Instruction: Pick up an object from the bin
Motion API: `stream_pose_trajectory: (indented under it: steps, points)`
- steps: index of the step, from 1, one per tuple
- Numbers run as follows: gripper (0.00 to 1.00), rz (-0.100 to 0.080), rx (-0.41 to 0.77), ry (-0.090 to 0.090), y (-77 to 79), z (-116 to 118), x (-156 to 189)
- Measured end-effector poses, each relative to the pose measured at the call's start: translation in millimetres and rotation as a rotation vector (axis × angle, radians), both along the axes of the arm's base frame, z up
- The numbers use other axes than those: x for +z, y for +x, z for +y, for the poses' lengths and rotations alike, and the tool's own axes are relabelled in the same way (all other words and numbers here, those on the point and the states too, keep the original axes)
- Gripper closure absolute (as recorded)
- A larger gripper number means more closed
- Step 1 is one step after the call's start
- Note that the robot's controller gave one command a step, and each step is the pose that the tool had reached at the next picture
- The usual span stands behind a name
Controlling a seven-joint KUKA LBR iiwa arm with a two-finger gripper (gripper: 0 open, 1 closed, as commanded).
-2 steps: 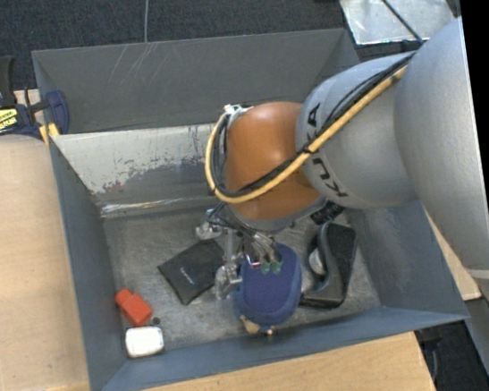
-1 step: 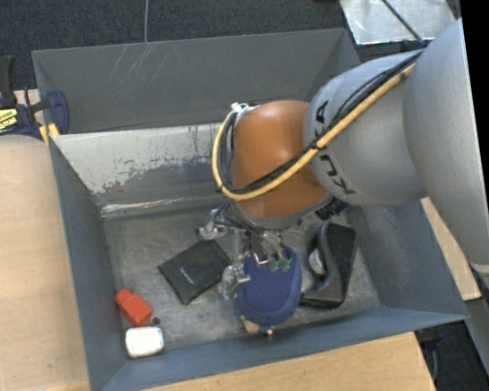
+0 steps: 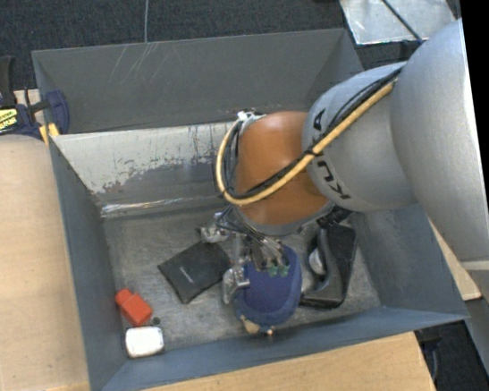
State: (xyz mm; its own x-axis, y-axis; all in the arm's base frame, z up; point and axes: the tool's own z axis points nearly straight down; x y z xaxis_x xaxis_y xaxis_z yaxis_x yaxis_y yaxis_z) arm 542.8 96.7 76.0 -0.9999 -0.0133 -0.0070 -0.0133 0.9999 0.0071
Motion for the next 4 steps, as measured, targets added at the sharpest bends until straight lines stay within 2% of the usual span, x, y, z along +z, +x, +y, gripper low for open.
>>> stream_pose_trajectory:
  steps: [1, 2, 3, 4]
  points:
    - [0.00, 0.002, 0.002, -0.004, 1.4, 2, 3]
    - [1.00, -0.018, -0.002, -0.001, 7.1, 1, 7]
    - [1.00, 0.001, -0.003, -0.006, 8.8, 1, 16]
    - [1.00, -0.002, -0.003, -0.006, 10.9, 0, 69]
